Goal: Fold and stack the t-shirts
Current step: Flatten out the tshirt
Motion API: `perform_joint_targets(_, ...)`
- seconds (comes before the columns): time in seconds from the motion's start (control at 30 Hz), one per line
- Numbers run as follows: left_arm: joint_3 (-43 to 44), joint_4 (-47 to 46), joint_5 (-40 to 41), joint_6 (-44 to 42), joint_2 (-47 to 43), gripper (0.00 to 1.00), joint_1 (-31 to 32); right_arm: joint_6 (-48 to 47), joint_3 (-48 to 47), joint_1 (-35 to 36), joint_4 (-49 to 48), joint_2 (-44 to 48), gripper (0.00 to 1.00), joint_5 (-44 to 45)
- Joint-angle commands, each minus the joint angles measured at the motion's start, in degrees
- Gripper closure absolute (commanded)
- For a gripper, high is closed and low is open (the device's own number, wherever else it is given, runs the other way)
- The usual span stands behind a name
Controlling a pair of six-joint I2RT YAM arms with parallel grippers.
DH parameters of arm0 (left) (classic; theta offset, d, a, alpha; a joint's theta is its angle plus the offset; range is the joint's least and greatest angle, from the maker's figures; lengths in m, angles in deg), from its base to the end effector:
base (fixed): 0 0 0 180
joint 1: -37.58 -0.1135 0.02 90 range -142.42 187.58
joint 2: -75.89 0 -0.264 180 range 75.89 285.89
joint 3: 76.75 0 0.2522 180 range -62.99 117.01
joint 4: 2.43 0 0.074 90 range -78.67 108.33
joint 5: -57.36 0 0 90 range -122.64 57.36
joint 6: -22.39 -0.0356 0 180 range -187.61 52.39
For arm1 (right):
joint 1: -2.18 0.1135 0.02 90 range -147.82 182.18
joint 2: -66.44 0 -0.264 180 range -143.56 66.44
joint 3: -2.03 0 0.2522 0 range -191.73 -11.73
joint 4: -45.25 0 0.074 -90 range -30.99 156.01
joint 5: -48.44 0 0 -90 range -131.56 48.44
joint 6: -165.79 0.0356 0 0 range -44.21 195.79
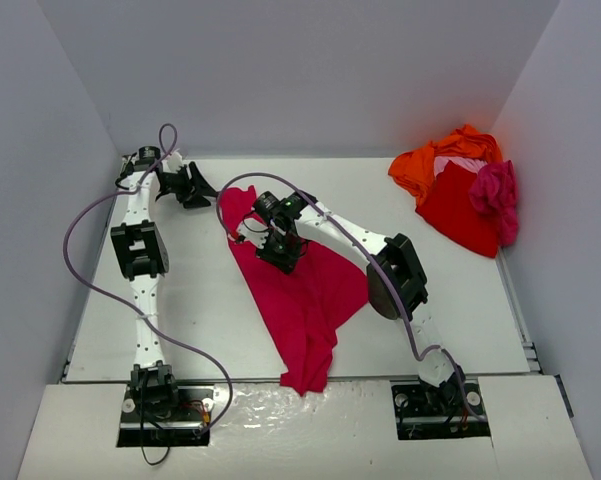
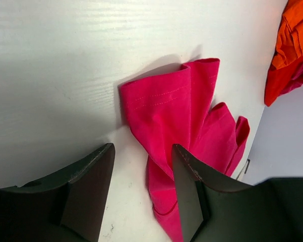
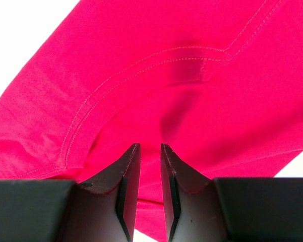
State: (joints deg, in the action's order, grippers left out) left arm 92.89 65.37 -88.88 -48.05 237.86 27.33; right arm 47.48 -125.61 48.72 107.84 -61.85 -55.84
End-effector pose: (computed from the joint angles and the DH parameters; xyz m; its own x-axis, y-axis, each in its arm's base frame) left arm 0.5639 0.0719 0.1475 -0.9074 -0.3531 -0.2279 0.0051 0.5331 -0.8461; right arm 0.3270 0.3578 0.2210 -0.1709 -0.8485 -0.5009 -0.9778 0.2085 -0.0196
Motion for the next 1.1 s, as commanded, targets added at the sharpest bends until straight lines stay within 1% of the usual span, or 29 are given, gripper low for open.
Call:
perform_joint_targets(0.0,0.2,-1.2,16.0,-3.0,3.5,0.52,-0.1,-0.2,-0.8,0.1,1.7,1.8,0.8,-1.4)
perform_joint_targets(0.1,0.3,-1.8,15.3,-2.5,3.8,0.52,0.8,-0.2,-1.2,0.1,1.9,1.4,0.8,-1.5)
perform_joint_targets(0.2,0.4,-2.5,12.2,-1.3,4.6,0.52,1.7,-0.2,-1.6,0.0,2.2,1.0,0.8,-2.3)
perform_joint_targets(0.27,-0.1,-3.4,8.4,0.2,5.1,0.52,1.9,-0.3,-1.8,0.1,2.6,0.8,0.8,-3.2)
perform_joint_targets(0.4,-2.7,-9.1,0.4,7.6,6.7,0.52,2.0,-0.9,-2.3,0.1,3.3,0.1,0.79,-5.5)
perform_joint_targets(0.63,-3.5,-13.8,-3.2,12.2,9.1,0.53,2.3,-1.3,-3.9,0.2,4.2,-0.9,0.79,-6.7)
perform_joint_targets(0.77,-3.3,-14.6,-4.3,13.2,9.5,0.54,2.4,-1.3,-5.0,0.3,4.9,-1.8,0.79,-7.1)
perform_joint_targets(0.87,-4.1,-13.7,-5.6,12.6,9.5,0.55,2.3,-1.5,-5.1,0.3,5.3,-2.0,0.79,-7.1)
perform_joint_targets(0.9,-4.4,-12.0,-6.1,11.3,9.4,0.56,2.0,-1.6,-4.7,0.3,5.3,-1.7,0.79,-7.0)
perform_joint_targets(1.0,-4.1,-2.2,-4.2,3.7,9.0,0.58,1.1,-2.0,-2.8,-0.1,5.4,-0.3,0.79,-6.4)
perform_joint_targets(1.07,-3.1,2.1,-2.3,0.8,9.1,0.59,0.2,-2.3,-2.5,-0.3,5.3,0.1,0.79,-6.4)
